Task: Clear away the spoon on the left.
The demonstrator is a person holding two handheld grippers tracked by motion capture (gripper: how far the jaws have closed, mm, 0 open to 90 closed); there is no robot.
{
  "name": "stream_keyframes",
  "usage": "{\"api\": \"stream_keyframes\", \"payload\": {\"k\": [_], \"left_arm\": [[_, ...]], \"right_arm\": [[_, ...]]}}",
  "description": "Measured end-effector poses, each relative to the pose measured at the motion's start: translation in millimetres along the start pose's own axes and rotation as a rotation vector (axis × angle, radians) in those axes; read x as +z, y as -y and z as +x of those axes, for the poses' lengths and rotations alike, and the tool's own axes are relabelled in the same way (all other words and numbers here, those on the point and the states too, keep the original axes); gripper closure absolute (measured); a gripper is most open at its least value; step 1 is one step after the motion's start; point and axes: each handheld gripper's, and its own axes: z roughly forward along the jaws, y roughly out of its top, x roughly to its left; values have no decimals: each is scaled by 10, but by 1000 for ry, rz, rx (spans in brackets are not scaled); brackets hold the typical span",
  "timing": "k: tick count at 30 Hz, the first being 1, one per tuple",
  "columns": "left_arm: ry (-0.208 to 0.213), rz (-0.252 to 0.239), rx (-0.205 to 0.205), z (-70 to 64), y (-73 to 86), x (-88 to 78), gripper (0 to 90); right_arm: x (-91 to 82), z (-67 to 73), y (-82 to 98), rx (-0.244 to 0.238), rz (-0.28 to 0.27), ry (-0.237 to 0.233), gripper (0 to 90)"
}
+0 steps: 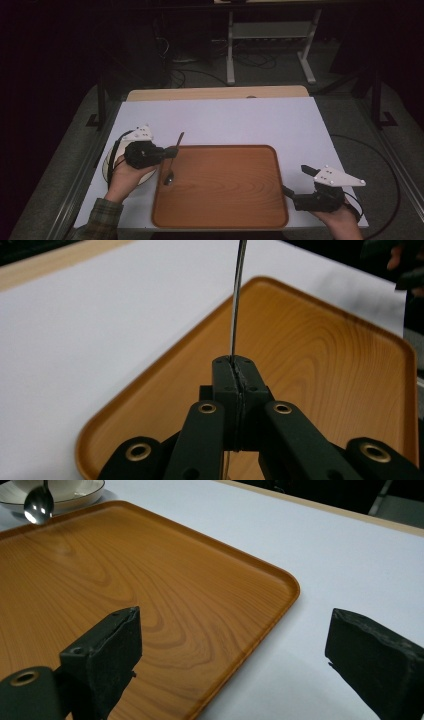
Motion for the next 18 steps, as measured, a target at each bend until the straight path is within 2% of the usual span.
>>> {"api": "stream_keyframes", "payload": {"k": [11, 18], "left_arm": [[42, 62, 12, -57, 67, 221, 891], [69, 74, 0, -59, 123, 321, 890]], "right_arm": [[6, 8, 4, -1, 4, -1, 74], [15, 15, 5, -6, 7, -6, 74]]}}
